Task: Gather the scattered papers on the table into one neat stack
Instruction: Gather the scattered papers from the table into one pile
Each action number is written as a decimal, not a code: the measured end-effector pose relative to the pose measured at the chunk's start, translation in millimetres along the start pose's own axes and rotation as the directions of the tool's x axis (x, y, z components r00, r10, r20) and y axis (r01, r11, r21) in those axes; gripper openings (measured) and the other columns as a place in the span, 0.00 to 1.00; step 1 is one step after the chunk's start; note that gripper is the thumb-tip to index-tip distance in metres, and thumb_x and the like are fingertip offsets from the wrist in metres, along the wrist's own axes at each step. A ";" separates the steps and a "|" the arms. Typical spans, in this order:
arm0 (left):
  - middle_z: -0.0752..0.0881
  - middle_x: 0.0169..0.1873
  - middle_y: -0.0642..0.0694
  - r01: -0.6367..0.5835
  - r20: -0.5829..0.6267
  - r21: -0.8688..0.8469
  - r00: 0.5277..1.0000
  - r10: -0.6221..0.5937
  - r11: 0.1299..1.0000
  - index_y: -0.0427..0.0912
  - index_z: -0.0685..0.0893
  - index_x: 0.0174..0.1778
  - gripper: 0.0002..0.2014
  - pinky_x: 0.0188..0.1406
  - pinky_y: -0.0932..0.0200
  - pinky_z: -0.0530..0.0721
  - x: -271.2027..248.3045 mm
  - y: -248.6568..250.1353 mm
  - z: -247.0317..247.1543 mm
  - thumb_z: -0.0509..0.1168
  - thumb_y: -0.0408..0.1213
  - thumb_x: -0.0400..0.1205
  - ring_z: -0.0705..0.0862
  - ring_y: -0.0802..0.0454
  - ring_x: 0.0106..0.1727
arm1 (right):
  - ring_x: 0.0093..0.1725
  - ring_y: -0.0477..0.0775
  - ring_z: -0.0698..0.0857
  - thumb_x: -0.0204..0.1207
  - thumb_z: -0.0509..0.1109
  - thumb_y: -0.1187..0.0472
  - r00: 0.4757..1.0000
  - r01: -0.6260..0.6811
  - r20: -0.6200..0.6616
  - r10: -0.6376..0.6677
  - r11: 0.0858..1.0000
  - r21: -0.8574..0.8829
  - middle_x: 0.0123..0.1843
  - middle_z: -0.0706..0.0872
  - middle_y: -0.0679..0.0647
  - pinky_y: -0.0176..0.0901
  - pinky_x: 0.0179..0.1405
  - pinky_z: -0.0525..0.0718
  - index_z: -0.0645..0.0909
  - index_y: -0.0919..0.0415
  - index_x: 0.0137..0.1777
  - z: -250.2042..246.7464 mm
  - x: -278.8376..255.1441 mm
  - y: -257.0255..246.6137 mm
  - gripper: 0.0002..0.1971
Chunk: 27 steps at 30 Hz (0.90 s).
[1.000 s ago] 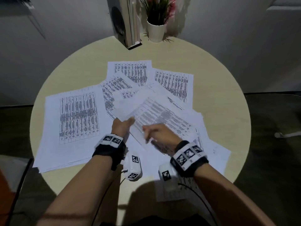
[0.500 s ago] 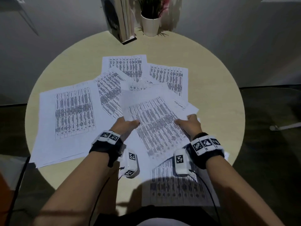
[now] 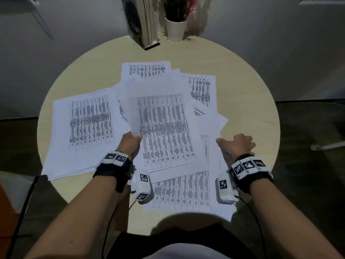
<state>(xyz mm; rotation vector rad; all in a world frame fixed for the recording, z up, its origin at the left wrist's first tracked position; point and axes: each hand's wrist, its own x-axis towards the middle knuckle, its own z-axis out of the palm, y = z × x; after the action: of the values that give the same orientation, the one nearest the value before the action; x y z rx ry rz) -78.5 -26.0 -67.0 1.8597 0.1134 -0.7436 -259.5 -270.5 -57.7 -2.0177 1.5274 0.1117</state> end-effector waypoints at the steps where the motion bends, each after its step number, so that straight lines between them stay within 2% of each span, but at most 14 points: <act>1: 0.64 0.22 0.44 0.022 -0.023 -0.055 0.999 -0.023 0.998 0.38 0.72 0.41 0.07 0.21 0.66 0.63 3.2 -1.5 -3.5 0.56 0.28 0.85 0.66 0.55 0.17 | 0.67 0.66 0.67 0.66 0.73 0.44 1.000 -0.008 0.021 0.008 1.000 0.029 0.66 0.69 0.62 0.60 0.65 0.71 0.75 0.68 0.60 0.5 -0.6 1.5 0.31; 4: 0.66 0.11 0.51 0.091 -0.027 -0.094 0.995 -0.093 0.991 0.43 0.65 0.27 0.18 0.21 0.65 0.60 11.5 -8.8 -7.8 0.56 0.29 0.84 0.63 0.58 0.11 | 0.42 0.57 0.71 0.61 0.74 0.44 0.988 0.080 0.109 -0.105 0.975 0.209 0.38 0.72 0.51 0.51 0.45 0.68 0.71 0.56 0.32 8.2 -6.9 -7.3 0.19; 5: 0.62 0.07 0.54 0.099 -0.020 -0.094 0.995 -0.101 0.991 0.44 0.62 0.25 0.20 0.20 0.64 0.59 11.7 -8.8 -7.7 0.56 0.30 0.84 0.60 0.59 0.08 | 0.36 0.55 0.72 0.60 0.74 0.44 0.982 0.103 0.129 -0.140 0.961 0.255 0.32 0.72 0.49 0.49 0.46 0.67 0.68 0.55 0.28 10.0 -7.4 -11.2 0.20; 7: 0.59 0.05 0.55 0.095 -0.016 -0.098 0.995 -0.097 0.991 0.45 0.60 0.24 0.21 0.23 0.60 0.54 10.8 -7.1 -9.3 0.56 0.33 0.84 0.57 0.59 0.06 | 0.36 0.57 0.80 0.58 0.72 0.41 0.975 0.167 0.089 -0.203 0.937 0.308 0.33 0.82 0.50 0.50 0.50 0.76 0.76 0.59 0.35 15.0 0.5 -12.8 0.21; 9: 0.65 0.07 0.54 0.089 -0.025 -0.112 0.995 -0.092 0.990 0.44 0.64 0.25 0.20 0.24 0.60 0.58 10.6 -2.4 -12.3 0.56 0.38 0.85 0.63 0.58 0.08 | 0.34 0.57 0.77 0.64 0.67 0.45 0.954 0.288 -0.006 -0.301 0.907 0.308 0.31 0.80 0.56 0.45 0.41 0.76 0.76 0.63 0.35 8.8 -1.4 -19.4 0.19; 12: 0.72 0.22 0.41 0.081 -0.025 -0.037 0.996 -0.082 0.996 0.36 0.73 0.34 0.18 0.30 0.56 0.71 13.5 5.1 -14.9 0.55 0.45 0.86 0.73 0.44 0.24 | 0.34 0.57 0.68 0.75 0.65 0.61 0.923 0.384 -0.128 -0.362 0.880 0.278 0.27 0.69 0.60 0.44 0.37 0.65 0.66 0.62 0.27 -6.2 -2.5 -26.6 0.17; 16: 0.76 0.27 0.38 0.051 -0.002 0.110 0.999 -0.051 0.993 0.30 0.74 0.41 0.18 0.45 0.51 0.72 9.4 15.0 -11.4 0.55 0.43 0.86 0.77 0.39 0.38 | 0.39 0.60 0.69 0.80 0.59 0.66 0.932 0.361 -0.116 -0.343 0.901 0.242 0.30 0.71 0.58 0.44 0.35 0.59 0.62 0.59 0.29 -14.7 11.5 -22.8 0.17; 18: 0.80 0.32 0.32 0.020 -0.027 0.035 0.999 -0.020 0.999 0.29 0.80 0.50 0.17 0.48 0.50 0.77 6.1 21.2 -3.3 0.54 0.42 0.87 0.84 0.41 0.38 | 0.40 0.60 0.71 0.81 0.56 0.66 0.943 0.331 -0.044 -0.331 0.909 0.254 0.35 0.73 0.61 0.44 0.35 0.66 0.63 0.59 0.32 -14.1 11.4 -21.7 0.15; 20: 0.82 0.38 0.40 0.008 -0.072 -0.183 0.997 -0.021 0.983 0.34 0.79 0.57 0.14 0.58 0.53 0.77 2.8 27.8 5.0 0.52 0.39 0.88 0.84 0.51 0.38 | 0.38 0.61 0.72 0.82 0.57 0.66 0.934 0.323 0.052 -0.353 0.900 0.293 0.38 0.73 0.64 0.43 0.35 0.72 0.68 0.63 0.38 -6.1 7.3 -21.4 0.10; 22: 0.84 0.58 0.36 -0.011 -0.088 -0.234 0.996 -0.009 0.972 0.35 0.76 0.67 0.16 0.72 0.52 0.72 4.5 32.9 10.5 0.53 0.37 0.87 0.83 0.42 0.60 | 0.28 0.57 0.72 0.80 0.62 0.68 0.905 0.313 0.159 -0.394 0.871 0.378 0.35 0.70 0.63 0.41 0.29 0.71 0.67 0.63 0.40 4.7 3.2 -20.9 0.08; 23: 0.82 0.64 0.33 -0.013 -0.086 -0.184 0.996 -0.003 0.983 0.32 0.74 0.70 0.18 0.70 0.49 0.75 5.5 35.7 11.3 0.55 0.37 0.87 0.82 0.38 0.64 | 0.22 0.50 0.68 0.79 0.62 0.69 0.891 0.321 0.173 -0.419 0.852 0.413 0.31 0.66 0.58 0.36 0.24 0.67 0.65 0.59 0.37 7.0 0.2 -20.8 0.12; 24: 0.83 0.62 0.31 -0.009 -0.087 -0.120 0.996 -0.002 0.993 0.30 0.73 0.70 0.20 0.63 0.48 0.79 7.7 38.3 9.2 0.57 0.38 0.85 0.83 0.37 0.61 | 0.18 0.45 0.64 0.79 0.62 0.71 0.883 0.324 0.174 -0.435 0.835 0.445 0.28 0.63 0.54 0.32 0.20 0.63 0.63 0.57 0.36 7.9 -1.3 -20.0 0.14; 26: 0.83 0.38 0.35 0.047 -0.076 0.003 0.996 -0.047 0.999 0.36 0.77 0.64 0.18 0.42 0.53 0.78 13.5 44.4 3.3 0.59 0.44 0.84 0.80 0.42 0.40 | 0.17 0.44 0.63 0.80 0.62 0.71 0.863 0.317 0.198 -0.466 0.802 0.506 0.27 0.64 0.54 0.32 0.20 0.63 0.67 0.56 0.37 4.4 -2.4 -17.1 0.13; 27: 0.75 0.28 0.38 0.098 -0.069 0.109 0.993 -0.091 0.989 0.38 0.77 0.53 0.16 0.33 0.56 0.73 15.6 46.5 -0.2 0.58 0.48 0.84 0.74 0.45 0.31 | 0.21 0.47 0.66 0.80 0.62 0.71 0.847 0.319 0.215 -0.485 0.790 0.524 0.29 0.68 0.56 0.34 0.23 0.63 0.70 0.54 0.39 1.9 -2.8 -14.9 0.12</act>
<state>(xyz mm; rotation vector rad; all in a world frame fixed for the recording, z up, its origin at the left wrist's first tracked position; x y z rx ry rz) -46.8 -49.2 -37.6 1.9969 0.2058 -0.7688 -246.5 -264.8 -52.0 -1.7639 0.7734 -0.0801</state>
